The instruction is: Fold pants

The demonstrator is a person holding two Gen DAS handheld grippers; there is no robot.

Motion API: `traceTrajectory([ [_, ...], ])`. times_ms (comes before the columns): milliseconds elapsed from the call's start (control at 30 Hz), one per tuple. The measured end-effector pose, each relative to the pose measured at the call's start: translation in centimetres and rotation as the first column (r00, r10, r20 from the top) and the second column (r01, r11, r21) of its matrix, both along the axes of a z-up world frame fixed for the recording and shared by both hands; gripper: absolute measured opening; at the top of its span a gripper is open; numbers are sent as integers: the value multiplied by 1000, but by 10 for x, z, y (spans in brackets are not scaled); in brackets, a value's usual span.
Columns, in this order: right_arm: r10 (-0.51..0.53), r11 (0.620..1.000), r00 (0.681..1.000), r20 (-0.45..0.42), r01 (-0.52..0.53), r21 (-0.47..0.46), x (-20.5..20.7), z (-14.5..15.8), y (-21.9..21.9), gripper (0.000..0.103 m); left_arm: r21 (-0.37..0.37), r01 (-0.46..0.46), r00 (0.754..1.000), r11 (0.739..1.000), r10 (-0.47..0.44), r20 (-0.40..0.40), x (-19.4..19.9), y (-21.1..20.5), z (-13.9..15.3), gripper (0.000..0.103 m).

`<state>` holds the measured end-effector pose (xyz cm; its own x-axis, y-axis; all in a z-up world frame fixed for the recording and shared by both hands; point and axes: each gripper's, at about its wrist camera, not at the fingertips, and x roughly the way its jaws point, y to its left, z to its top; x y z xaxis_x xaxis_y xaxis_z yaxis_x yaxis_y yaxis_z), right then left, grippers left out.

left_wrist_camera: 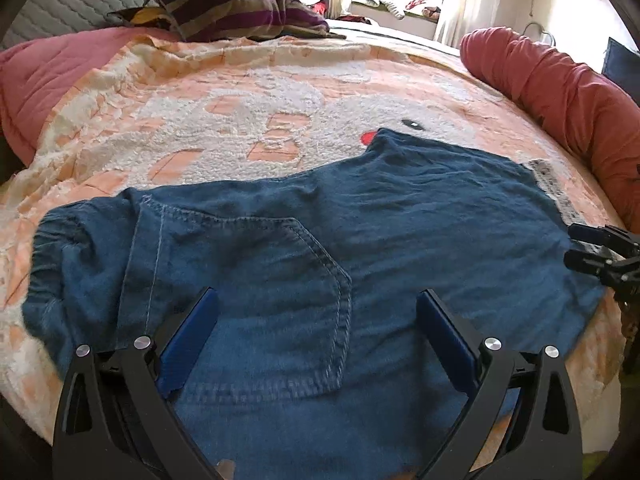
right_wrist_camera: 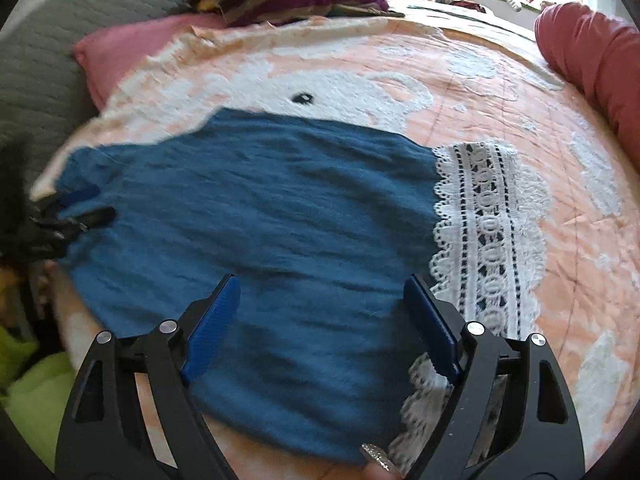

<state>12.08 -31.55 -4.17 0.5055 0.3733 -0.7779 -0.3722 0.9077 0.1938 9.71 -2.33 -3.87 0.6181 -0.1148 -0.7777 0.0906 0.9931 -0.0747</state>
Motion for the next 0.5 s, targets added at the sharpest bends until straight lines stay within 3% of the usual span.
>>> traceTrajectory([
  [233, -39, 998, 997, 63, 37, 43, -16, 28, -17, 85, -64, -25, 1000, 998, 25, 10, -19, 7, 19, 98],
  [500, -110, 992, 985, 130, 101, 69, -30, 49, -47, 90, -65, -3, 999, 998, 6, 44, -31, -10, 39, 98],
])
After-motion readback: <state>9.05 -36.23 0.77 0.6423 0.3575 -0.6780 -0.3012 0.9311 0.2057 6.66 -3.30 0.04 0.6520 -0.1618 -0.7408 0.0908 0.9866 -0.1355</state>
